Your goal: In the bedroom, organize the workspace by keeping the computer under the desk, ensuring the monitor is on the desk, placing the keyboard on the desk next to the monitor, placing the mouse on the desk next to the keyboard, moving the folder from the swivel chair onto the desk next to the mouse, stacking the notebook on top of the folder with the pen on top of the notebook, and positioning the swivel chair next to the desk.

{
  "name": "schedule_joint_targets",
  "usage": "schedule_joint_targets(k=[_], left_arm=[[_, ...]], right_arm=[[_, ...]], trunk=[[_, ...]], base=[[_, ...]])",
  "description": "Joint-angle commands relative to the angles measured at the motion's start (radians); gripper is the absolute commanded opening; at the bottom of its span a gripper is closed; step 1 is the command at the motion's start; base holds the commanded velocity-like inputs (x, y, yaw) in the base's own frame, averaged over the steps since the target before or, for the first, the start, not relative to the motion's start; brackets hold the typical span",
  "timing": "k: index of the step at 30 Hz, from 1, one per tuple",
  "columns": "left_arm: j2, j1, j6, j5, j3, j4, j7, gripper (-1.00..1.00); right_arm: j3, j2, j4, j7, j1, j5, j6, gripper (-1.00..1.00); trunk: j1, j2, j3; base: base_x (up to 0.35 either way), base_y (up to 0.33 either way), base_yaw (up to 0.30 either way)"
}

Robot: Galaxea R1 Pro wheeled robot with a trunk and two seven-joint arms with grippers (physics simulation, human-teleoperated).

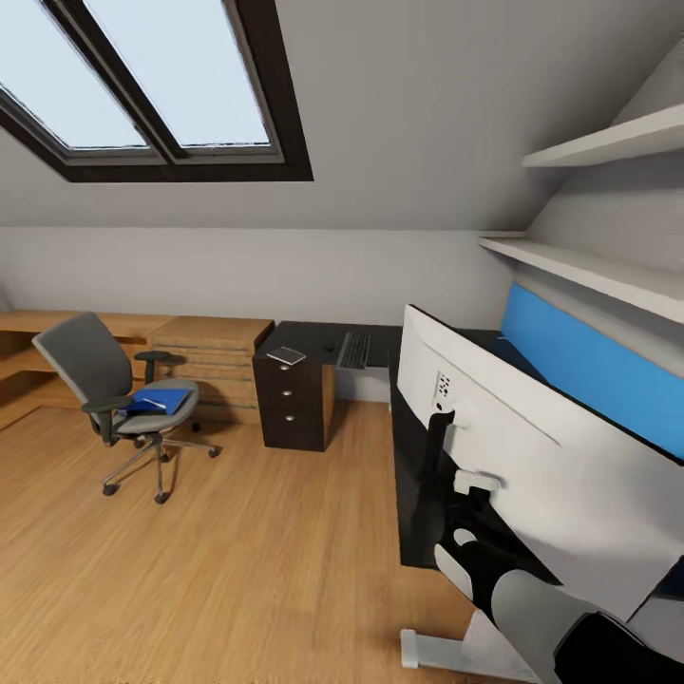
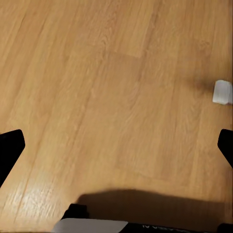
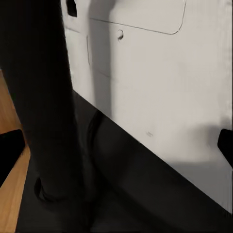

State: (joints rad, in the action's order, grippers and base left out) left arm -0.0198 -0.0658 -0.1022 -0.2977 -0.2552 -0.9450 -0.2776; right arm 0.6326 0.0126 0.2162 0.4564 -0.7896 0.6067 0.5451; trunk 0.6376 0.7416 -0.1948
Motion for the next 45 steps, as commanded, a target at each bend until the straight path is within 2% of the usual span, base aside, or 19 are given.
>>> schedule_joint_targets(k=[1,9,26,45], left_arm=[[0.001,0.0,-0.004,-0.008,-0.001,-0.003,-0.007,1.0],[0.0,0.0,-0.004,-0.008,0.023,-0.003,-0.006,1.0],[0.0,0.0,-0.004,-0.008,0.024,-0.002,-0.006,1.0],[-0.002,0.0,-0.004,-0.006,0.015,-0.003,-0.003,1.0]], right_arm=[[0.009,0.0,0.0,0.005,-0.001,0.007,0.003,1.0],[0.009,0.0,0.0,0.005,-0.001,0.007,0.003,1.0],[0.01,0.001,0.0,0.004,-0.001,0.005,0.003,1.0],[0.011,0.001,0.008,0.004,0.0,0.005,0.004,1.0]], trunk=[[0.0,0.001,-0.001],[0.0,0.001,-0.001],[0.0,0.001,-0.001],[0.0,0.001,-0.001]], base=[[-0.098,-0.299,0.0],[-0.027,-0.333,0.0],[0.044,-0.333,0.0],[0.003,-0.026,0.0]])
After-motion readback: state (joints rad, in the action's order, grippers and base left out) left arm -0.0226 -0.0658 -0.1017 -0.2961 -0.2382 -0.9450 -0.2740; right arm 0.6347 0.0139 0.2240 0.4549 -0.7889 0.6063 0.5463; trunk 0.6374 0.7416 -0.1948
